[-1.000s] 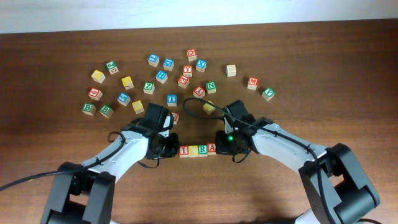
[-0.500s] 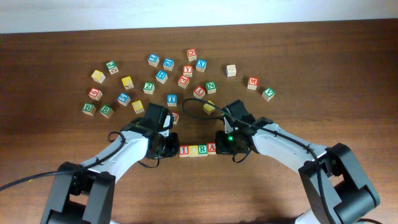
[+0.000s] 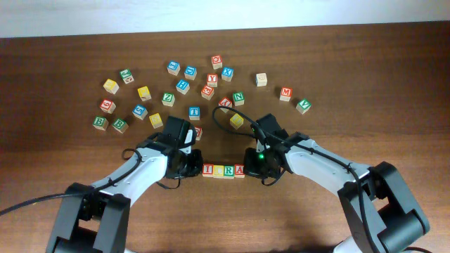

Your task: Spell out ICRA

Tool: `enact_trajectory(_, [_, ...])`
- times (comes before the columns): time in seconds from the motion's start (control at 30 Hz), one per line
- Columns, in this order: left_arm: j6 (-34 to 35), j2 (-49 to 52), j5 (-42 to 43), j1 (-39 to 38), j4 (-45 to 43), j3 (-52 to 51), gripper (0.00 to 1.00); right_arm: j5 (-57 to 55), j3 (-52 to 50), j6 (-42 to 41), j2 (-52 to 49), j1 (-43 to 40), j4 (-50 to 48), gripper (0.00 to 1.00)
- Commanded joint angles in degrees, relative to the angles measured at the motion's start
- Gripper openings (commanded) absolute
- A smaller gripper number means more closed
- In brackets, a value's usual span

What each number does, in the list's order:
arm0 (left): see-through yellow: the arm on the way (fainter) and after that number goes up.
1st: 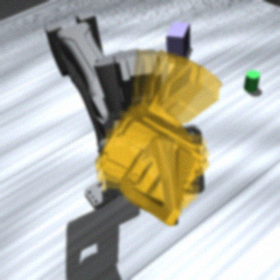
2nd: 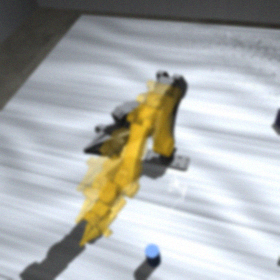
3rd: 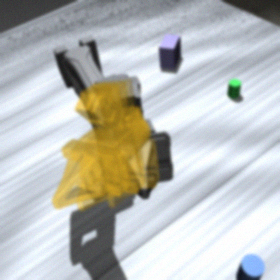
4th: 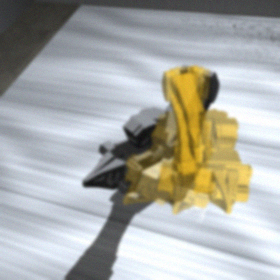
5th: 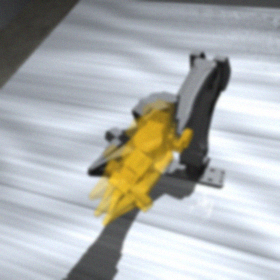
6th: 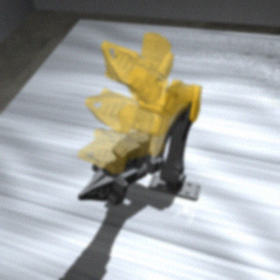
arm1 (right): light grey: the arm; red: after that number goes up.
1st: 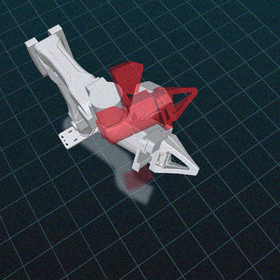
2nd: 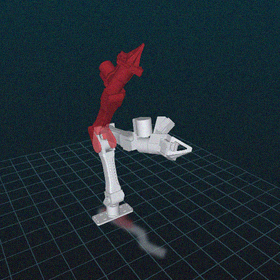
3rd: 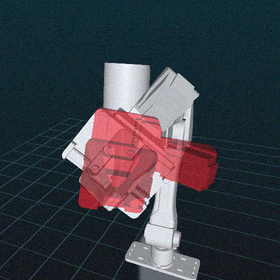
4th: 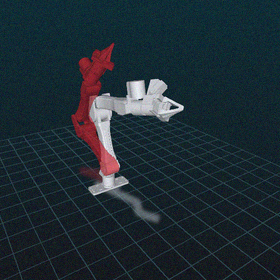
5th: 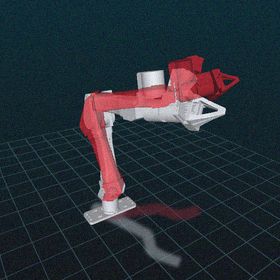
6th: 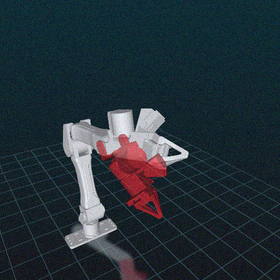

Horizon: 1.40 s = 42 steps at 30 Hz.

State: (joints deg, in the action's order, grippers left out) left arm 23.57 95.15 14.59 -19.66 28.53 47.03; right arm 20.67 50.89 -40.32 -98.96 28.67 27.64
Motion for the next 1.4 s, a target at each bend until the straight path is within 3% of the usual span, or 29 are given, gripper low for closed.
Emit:
enact_trajectory(0.0, [-0.72,0.63,0.72,-0.22,1.07,-0.59,0.10,-1.40,-0.85,1.05,-1.73,0.61,-0.72,0.04])
enact_trajectory(0.73, [-0.72,0.63,2.14,-0.22,2.34,-0.59,0.09,-3.32,-0.85,3.02,-1.73,0.57,-1.53,0.04])
enact_trajectory(1.0, [-0.74,0.61,-9.97,1.55,4.07,-0.13,0.00,-8.55,-0.83,4.07,-1.70,0.11,3.06,0.04])
enact_trajectory(1.2, [-1.38,0.61,-9.55,5.18,11.02,11.76,0.00,-8.48,-0.83,4.09,-1.70,-2.97,6.27,0.04])
enact_trajectory(1.37, [-1.36,0.90,-5.35,-0.02,10.60,14.62,0.00,-8.50,-0.83,4.09,-1.70,-2.97,6.36,0.05])
